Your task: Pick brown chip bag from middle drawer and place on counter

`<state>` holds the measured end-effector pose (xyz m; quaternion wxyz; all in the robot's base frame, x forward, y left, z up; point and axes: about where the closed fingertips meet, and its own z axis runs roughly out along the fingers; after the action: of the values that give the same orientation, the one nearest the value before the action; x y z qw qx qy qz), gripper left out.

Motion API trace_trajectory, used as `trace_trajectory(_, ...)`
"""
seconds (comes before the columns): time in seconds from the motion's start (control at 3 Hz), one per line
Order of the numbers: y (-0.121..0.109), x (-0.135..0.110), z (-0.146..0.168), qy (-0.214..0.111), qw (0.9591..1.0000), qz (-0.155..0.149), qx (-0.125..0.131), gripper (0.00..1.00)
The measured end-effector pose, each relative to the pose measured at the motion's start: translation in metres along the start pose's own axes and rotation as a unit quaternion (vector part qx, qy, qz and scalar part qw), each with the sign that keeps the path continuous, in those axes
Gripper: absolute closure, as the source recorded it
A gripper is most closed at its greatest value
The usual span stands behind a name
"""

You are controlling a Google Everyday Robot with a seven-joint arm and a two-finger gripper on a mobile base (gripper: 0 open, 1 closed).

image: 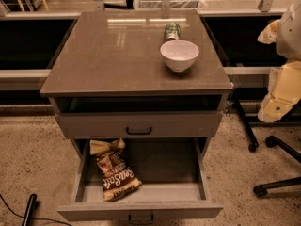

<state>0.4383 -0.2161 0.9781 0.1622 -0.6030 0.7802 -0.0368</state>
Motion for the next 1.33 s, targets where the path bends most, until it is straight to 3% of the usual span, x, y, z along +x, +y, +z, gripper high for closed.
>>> trace_trajectory(0.33,0.0,0.0,0.0,0.0,1.0,0.0,0.0,0.0)
trace_trajectory(0.67,-0.001,-0.006,0.015,-0.028,0.9995,0.007,-0.011,0.0)
trace_trajectory(1.0,0.015,-0.03,0.065,-0.09,0.9951,0.017,-0.038,0.0)
trace_trajectory(1.33,0.049,-0.063,0.115,-0.127,0.9911,-0.001,-0.041,0.0)
